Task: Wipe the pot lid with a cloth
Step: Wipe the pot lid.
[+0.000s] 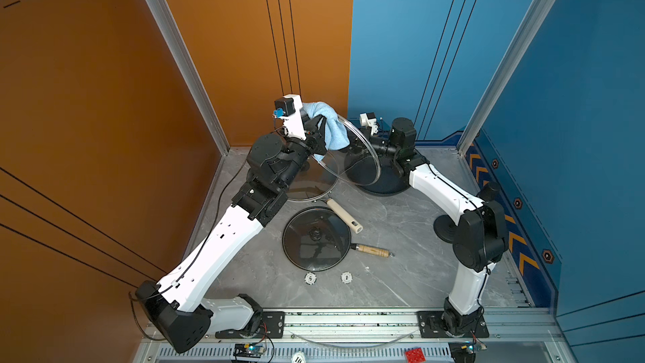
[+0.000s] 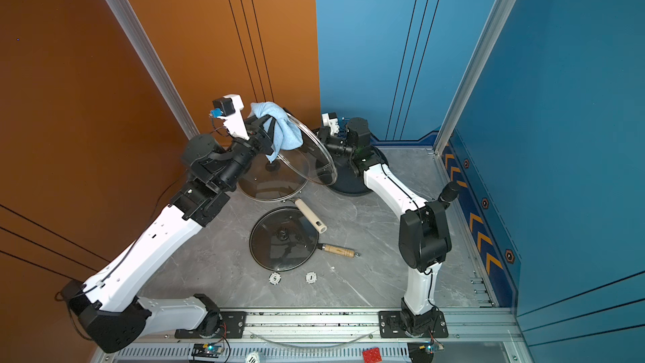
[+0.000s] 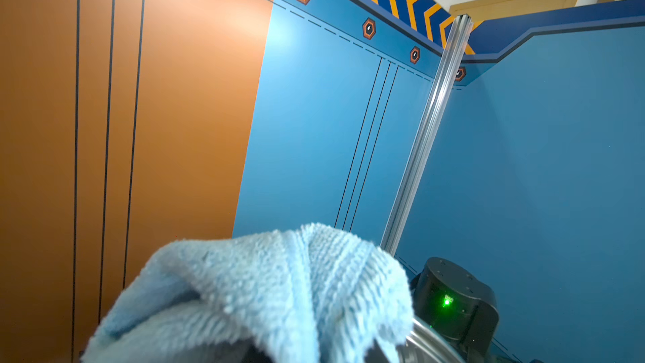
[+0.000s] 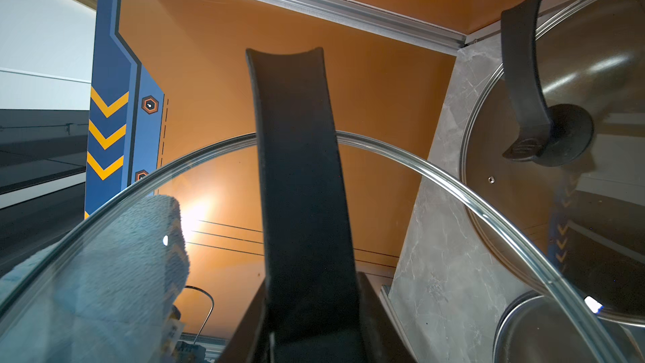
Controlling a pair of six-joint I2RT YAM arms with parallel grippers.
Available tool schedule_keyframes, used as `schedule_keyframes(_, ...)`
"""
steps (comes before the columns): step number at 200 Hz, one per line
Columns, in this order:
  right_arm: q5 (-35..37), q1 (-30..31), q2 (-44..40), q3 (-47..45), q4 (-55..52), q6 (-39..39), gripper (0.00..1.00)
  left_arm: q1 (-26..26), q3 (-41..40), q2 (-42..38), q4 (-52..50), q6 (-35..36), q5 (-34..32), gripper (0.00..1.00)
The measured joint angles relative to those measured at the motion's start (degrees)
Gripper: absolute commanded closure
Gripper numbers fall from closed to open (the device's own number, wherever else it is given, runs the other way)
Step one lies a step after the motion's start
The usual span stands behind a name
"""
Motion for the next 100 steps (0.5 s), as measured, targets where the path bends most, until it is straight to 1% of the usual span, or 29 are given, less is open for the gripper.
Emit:
schedule_keyframes(23,-0.02,0.00,0.44,0.00,0.37,0.42,0.97,1.70,-2.56,0.00,1.09,-0.74,-0.61,0.79)
schedule_keyframes(50,-0.07,0.00,0.55,0.31,0.70,0.46,0.97,5.03,-8.68,0.50,1.09,-3.17,-3.10,0.79)
schedule_keyframes(71,-0.20,0.00,0.92,1.11,2.08,1.07,0.97,7.23,-12.52,1.97,-1.38,-5.44,-5.35,0.78)
schedule_keyframes(100,-1.29,-0.13,0.92,1.62,3.82,1.77,0.97,8.94,-13.64,3.23,-5.20,-8.81,-6.10,0.79)
